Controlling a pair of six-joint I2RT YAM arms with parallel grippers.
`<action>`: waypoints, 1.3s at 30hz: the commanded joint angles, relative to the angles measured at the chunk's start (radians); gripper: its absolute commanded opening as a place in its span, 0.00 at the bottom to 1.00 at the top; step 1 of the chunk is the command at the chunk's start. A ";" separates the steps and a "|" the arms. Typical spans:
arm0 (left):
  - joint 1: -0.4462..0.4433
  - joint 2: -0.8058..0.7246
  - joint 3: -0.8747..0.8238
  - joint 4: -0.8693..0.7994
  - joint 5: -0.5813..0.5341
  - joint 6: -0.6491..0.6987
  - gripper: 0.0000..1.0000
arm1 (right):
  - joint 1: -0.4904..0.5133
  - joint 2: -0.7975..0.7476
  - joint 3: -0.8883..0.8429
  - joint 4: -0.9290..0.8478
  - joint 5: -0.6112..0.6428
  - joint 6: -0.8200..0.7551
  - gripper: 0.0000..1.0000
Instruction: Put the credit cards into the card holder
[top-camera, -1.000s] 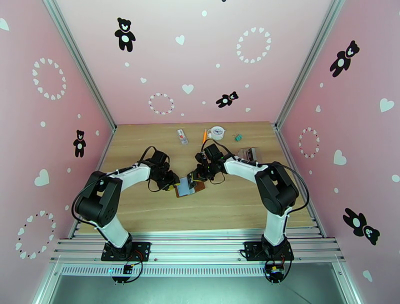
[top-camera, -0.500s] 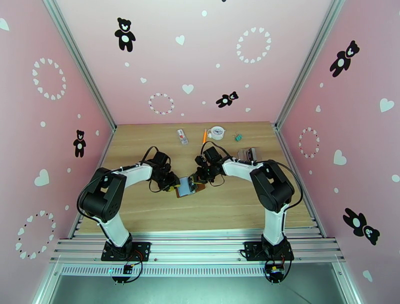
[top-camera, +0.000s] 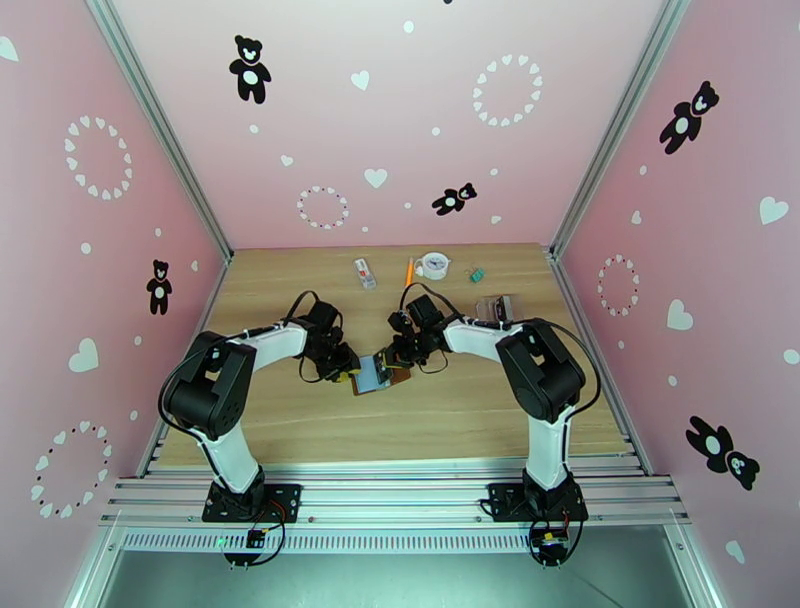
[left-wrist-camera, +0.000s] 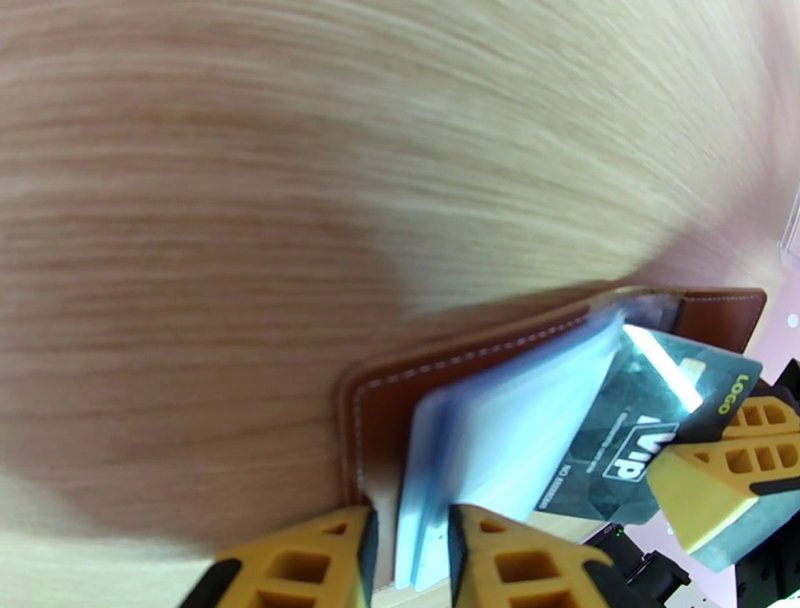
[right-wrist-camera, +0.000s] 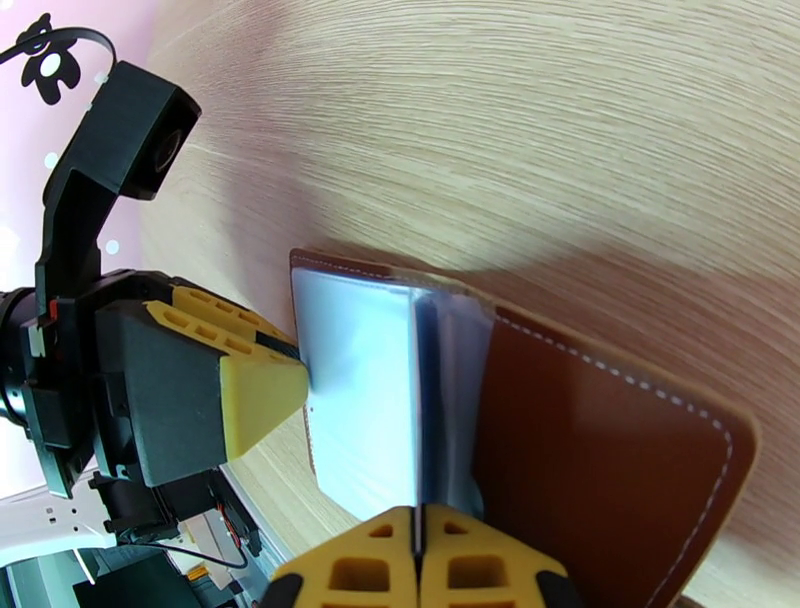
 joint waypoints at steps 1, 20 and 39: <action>-0.005 0.046 -0.004 -0.047 -0.064 0.023 0.26 | 0.003 0.040 -0.025 0.009 -0.021 -0.022 0.00; -0.005 0.062 0.002 -0.056 -0.070 0.037 0.26 | 0.002 0.062 -0.043 0.011 -0.030 -0.001 0.00; -0.005 0.068 0.013 -0.061 -0.072 0.048 0.26 | 0.006 0.064 0.081 -0.186 0.123 -0.035 0.47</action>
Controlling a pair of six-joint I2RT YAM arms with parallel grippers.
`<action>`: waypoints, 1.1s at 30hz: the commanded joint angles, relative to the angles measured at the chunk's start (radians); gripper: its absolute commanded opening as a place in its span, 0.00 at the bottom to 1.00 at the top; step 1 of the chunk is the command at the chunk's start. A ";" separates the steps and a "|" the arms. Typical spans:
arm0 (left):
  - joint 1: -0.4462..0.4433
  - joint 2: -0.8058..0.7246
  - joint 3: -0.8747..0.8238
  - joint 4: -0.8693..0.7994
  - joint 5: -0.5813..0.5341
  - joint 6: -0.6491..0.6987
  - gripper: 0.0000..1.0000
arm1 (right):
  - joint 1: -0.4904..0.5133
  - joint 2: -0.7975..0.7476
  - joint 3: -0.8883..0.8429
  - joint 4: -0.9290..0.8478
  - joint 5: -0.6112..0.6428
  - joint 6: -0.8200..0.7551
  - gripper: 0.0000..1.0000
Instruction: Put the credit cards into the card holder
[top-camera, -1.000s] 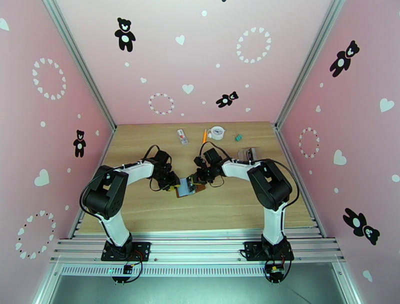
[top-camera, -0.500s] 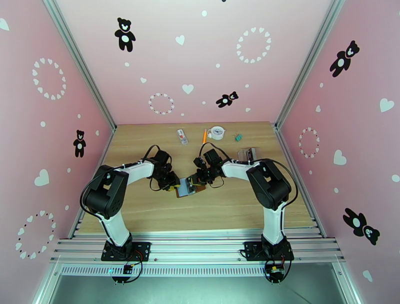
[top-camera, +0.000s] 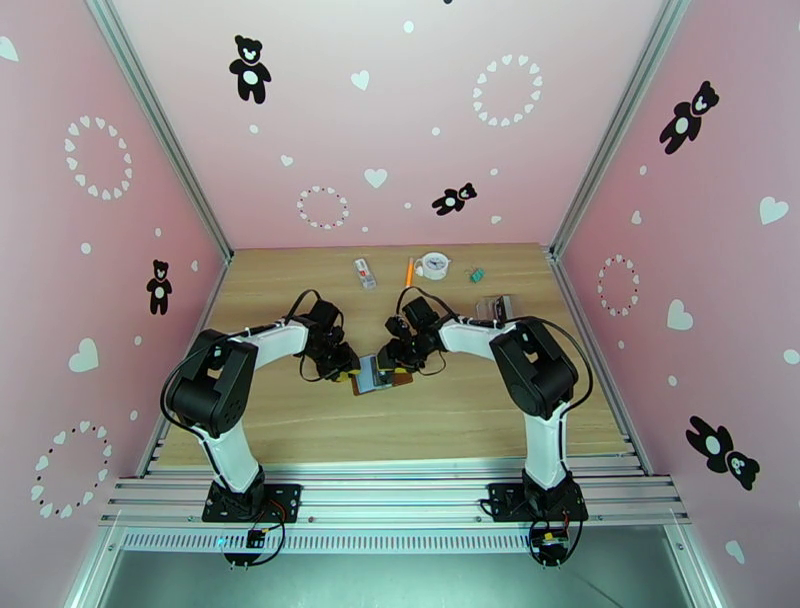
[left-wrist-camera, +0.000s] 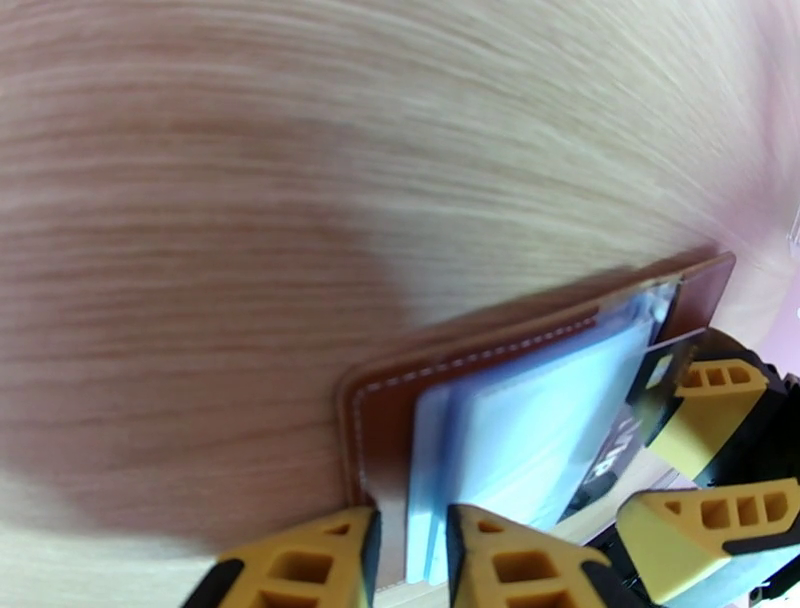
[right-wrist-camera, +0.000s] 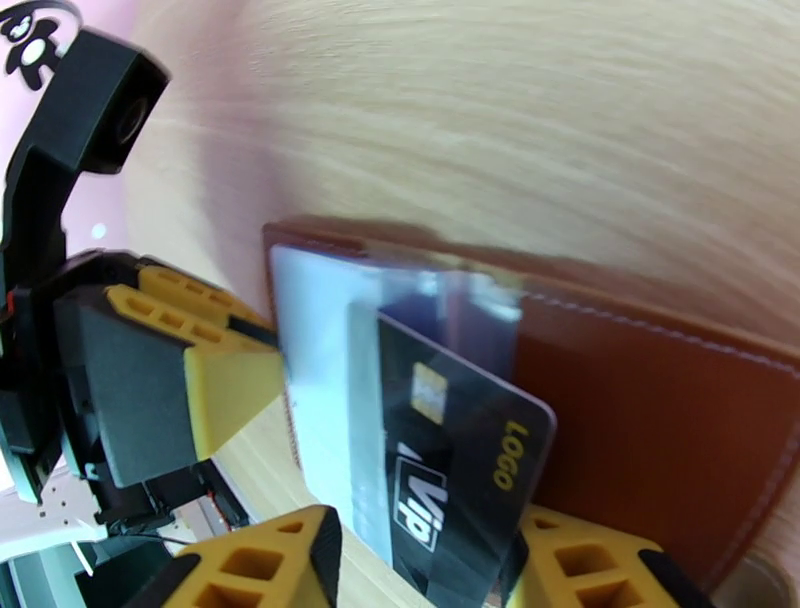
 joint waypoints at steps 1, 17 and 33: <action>-0.004 0.054 -0.006 -0.031 -0.067 0.020 0.26 | 0.001 0.034 0.039 -0.103 0.099 -0.017 0.48; -0.005 0.062 0.000 -0.026 -0.067 0.020 0.29 | 0.081 0.109 0.174 -0.147 0.034 -0.006 0.46; 0.004 -0.014 -0.005 -0.040 -0.126 0.014 0.40 | 0.101 0.079 0.225 -0.216 0.055 -0.025 0.45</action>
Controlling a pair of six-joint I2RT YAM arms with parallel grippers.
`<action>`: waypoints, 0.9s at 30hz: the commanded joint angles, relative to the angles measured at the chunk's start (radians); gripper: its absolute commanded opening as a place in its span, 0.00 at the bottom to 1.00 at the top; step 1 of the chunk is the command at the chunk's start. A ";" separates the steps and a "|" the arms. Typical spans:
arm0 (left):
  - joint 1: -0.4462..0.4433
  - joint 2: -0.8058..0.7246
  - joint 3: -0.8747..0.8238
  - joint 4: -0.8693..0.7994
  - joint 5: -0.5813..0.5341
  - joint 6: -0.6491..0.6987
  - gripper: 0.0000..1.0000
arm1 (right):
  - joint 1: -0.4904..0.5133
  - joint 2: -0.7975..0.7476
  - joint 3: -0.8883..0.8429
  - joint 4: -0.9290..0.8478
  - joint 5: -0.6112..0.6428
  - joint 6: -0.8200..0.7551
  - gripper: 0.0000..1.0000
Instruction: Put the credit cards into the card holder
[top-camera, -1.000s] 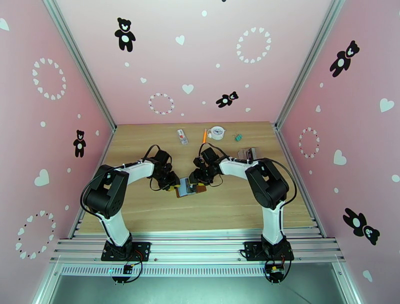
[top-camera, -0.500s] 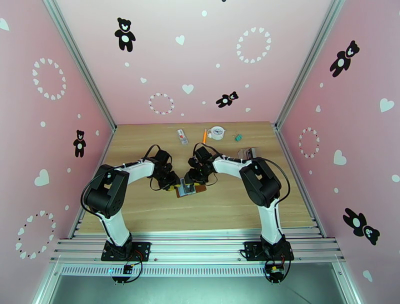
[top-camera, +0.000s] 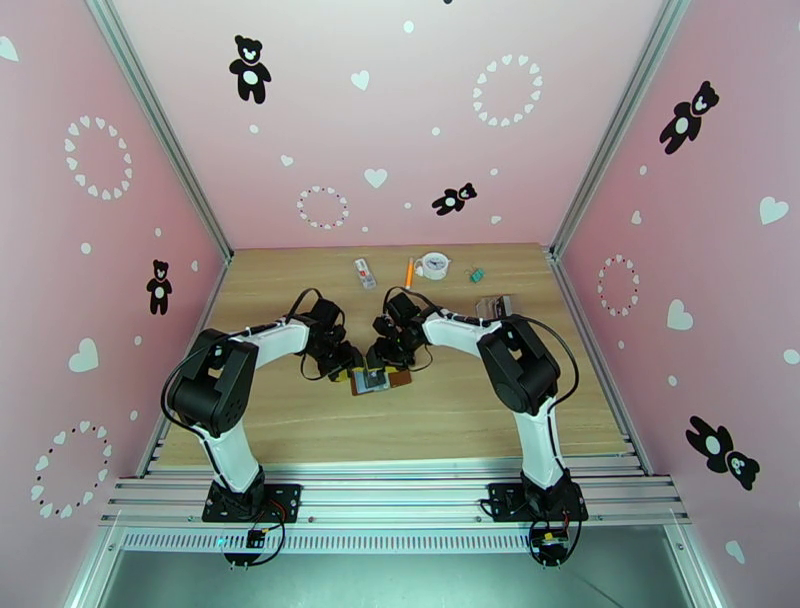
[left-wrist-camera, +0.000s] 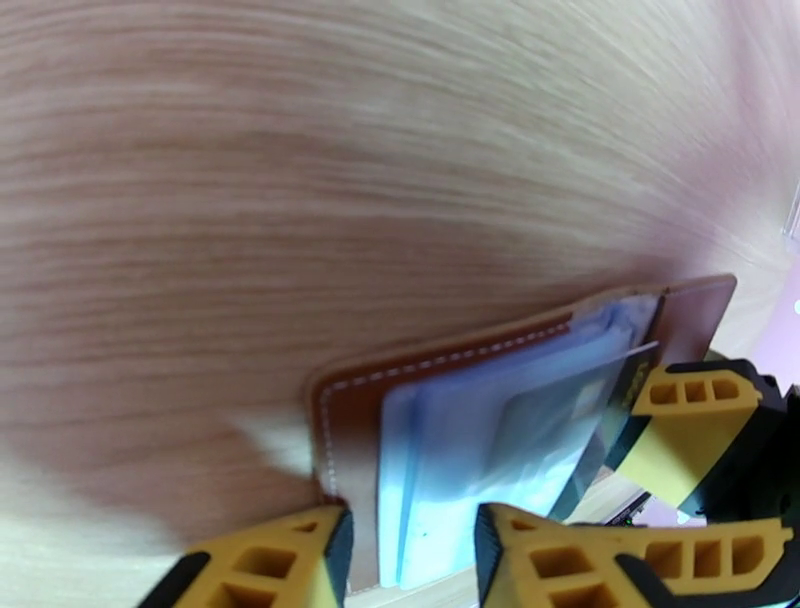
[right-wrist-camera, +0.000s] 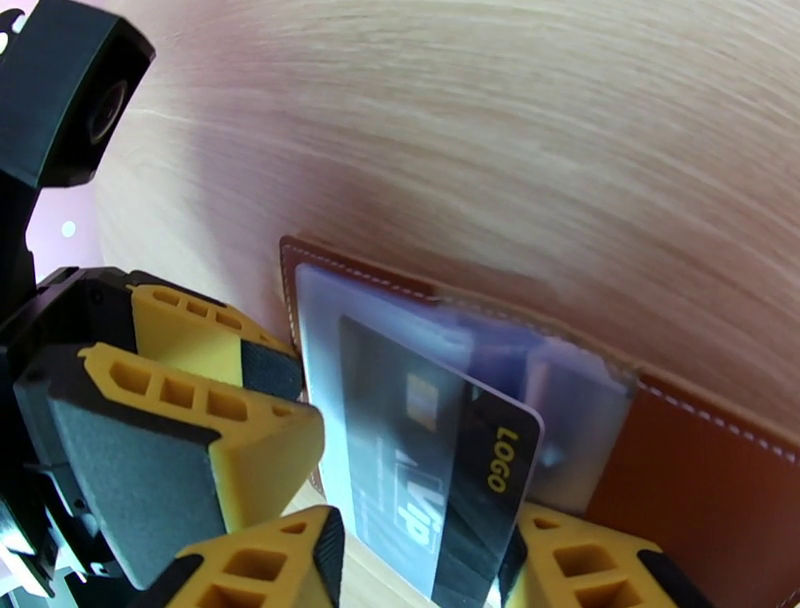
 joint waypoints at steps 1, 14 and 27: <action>0.012 -0.030 -0.027 -0.034 -0.126 0.009 0.40 | 0.021 -0.005 0.050 -0.074 0.045 -0.034 0.45; 0.022 -0.075 -0.046 -0.053 -0.093 0.039 0.26 | 0.023 -0.017 0.057 -0.103 0.121 -0.005 0.38; 0.033 -0.122 0.031 -0.118 -0.097 0.051 0.27 | 0.033 -0.002 0.074 -0.095 0.138 0.030 0.34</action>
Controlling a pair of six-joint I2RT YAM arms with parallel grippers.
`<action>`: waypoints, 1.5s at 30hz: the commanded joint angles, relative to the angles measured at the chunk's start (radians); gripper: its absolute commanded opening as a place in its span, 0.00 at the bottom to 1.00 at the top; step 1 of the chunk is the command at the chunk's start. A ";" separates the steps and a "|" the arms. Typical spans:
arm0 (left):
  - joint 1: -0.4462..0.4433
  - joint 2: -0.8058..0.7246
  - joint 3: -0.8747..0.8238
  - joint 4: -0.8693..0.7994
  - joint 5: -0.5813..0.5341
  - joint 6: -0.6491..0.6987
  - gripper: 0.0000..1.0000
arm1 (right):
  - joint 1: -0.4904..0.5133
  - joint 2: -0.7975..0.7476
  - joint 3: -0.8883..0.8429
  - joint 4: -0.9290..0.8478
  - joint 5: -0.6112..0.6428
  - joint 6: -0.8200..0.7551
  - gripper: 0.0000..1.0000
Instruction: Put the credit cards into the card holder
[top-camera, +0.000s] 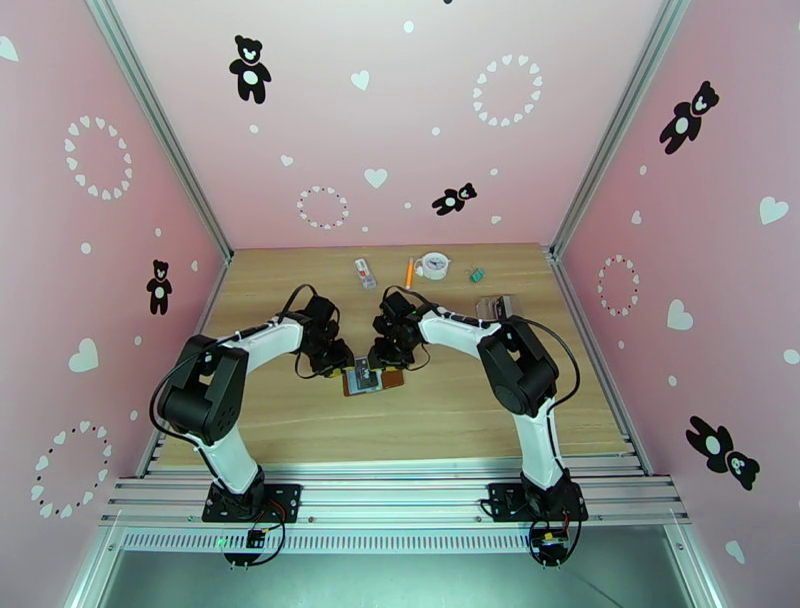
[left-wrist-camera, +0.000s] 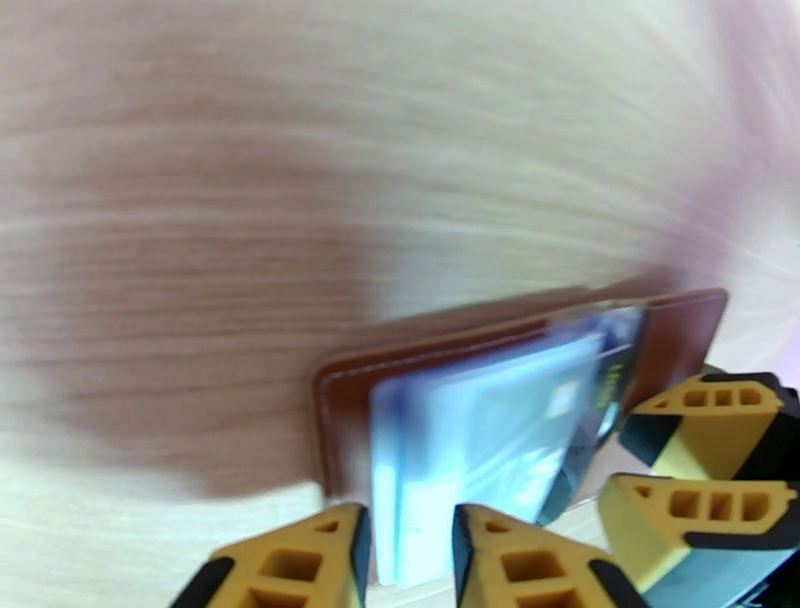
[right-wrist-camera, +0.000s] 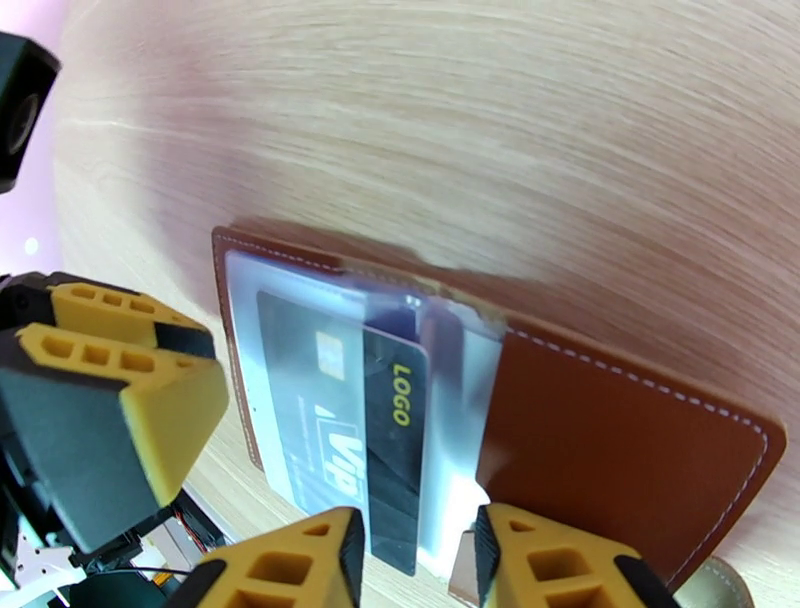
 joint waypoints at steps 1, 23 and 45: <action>0.012 -0.064 0.021 -0.054 -0.020 -0.012 0.27 | 0.013 0.001 0.031 -0.021 0.029 0.022 0.34; 0.012 0.027 -0.084 -0.020 -0.024 -0.027 0.01 | 0.043 0.065 0.087 -0.090 0.051 0.024 0.32; 0.012 0.041 -0.099 0.009 -0.011 -0.027 0.00 | 0.090 0.123 0.187 -0.138 -0.006 -0.016 0.17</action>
